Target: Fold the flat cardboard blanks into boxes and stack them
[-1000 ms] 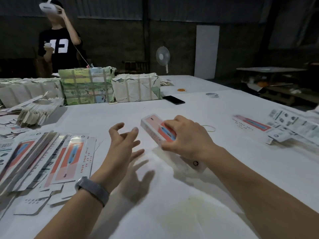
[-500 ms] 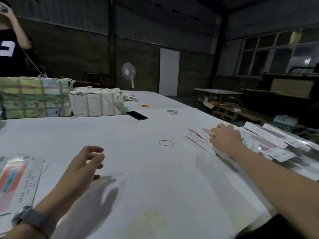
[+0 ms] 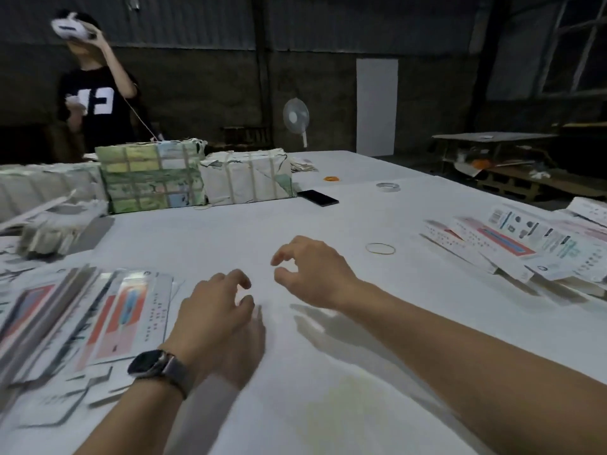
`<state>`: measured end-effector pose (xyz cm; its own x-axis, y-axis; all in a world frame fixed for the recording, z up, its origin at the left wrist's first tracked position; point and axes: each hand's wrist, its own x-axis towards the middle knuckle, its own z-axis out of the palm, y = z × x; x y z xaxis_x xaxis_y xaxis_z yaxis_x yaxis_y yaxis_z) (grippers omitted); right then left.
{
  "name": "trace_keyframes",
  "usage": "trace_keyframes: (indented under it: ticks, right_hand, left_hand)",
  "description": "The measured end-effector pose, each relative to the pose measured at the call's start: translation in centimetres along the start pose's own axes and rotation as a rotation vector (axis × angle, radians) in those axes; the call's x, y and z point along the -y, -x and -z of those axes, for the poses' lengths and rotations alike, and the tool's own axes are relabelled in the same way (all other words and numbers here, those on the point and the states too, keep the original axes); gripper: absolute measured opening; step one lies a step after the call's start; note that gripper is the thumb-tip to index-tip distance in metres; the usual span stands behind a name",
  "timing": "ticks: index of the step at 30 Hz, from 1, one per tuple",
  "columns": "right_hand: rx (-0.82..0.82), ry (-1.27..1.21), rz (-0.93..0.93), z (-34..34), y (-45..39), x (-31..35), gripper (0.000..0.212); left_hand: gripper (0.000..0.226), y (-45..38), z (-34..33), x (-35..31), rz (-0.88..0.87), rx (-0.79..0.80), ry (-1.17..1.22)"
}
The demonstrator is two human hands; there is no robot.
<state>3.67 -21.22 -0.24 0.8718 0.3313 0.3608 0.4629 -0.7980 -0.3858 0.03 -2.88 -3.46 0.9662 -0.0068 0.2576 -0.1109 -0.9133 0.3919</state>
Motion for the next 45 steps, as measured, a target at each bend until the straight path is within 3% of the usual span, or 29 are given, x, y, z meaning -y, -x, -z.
trace_keyframes:
  ticks: [3, 9, 14, 20, 24, 27, 31, 33, 37, 40, 45]
  right_hand:
    - [0.019, -0.102, 0.076, -3.0, 0.3, 2.9, 0.026]
    - [0.066, -0.191, 0.065, -5.8, 1.8, 1.8, 0.022]
    - [-0.026, -0.251, 0.074, -5.7, 1.6, 1.4, 0.019]
    - [-0.059, -0.310, 0.082, -5.7, 1.6, 1.2, 0.018]
    - [-0.073, -0.459, 0.024, -5.8, 1.6, 1.3, 0.020]
    - [-0.018, -0.860, -0.069, -5.3, 1.5, 2.0, 0.027]
    - [0.041, -1.236, -0.118, -4.4, 1.3, 2.8, 0.027]
    - [-0.018, -1.305, -0.165, -4.1, 1.5, 2.7, 0.024]
    - [-0.035, -1.254, -0.210, -4.0, 1.5, 2.2, 0.025]
    - [-0.042, -1.218, -0.163, -4.2, 1.6, 2.4, 0.023]
    - [-0.120, -1.206, -0.090, -4.6, 1.6, 2.6, 0.026]
  left_hand:
    - [0.043, 0.2, 0.5, 1.8, 0.142, 0.029, -0.275]
    - [0.050, -0.8, 2.6, 5.4, 0.457, 0.092, -0.316]
    - [0.033, -1.0, 2.6, 6.9, 0.418, -0.003, -0.285]
    - [0.042, -0.8, 2.9, 5.7, 0.335, -0.107, -0.224]
    - [0.054, -0.4, 3.8, 2.8, 0.161, -0.254, -0.024]
    - [0.058, 0.5, 3.6, -0.5, -0.095, -0.382, 0.262]
    - [0.055, 1.6, 2.2, -3.3, -0.211, -0.140, 0.744]
    - [0.054, 1.5, 1.6, -3.4, -0.166, -0.107, 0.878]
    - [0.045, 1.2, 0.9, -3.1, -0.081, -0.320, 0.864]
    - [0.042, 0.9, 0.7, -2.9, 0.084, -0.378, 0.965]
    - [0.019, 0.9, -0.2, -3.4, 0.196, -0.079, 1.140]
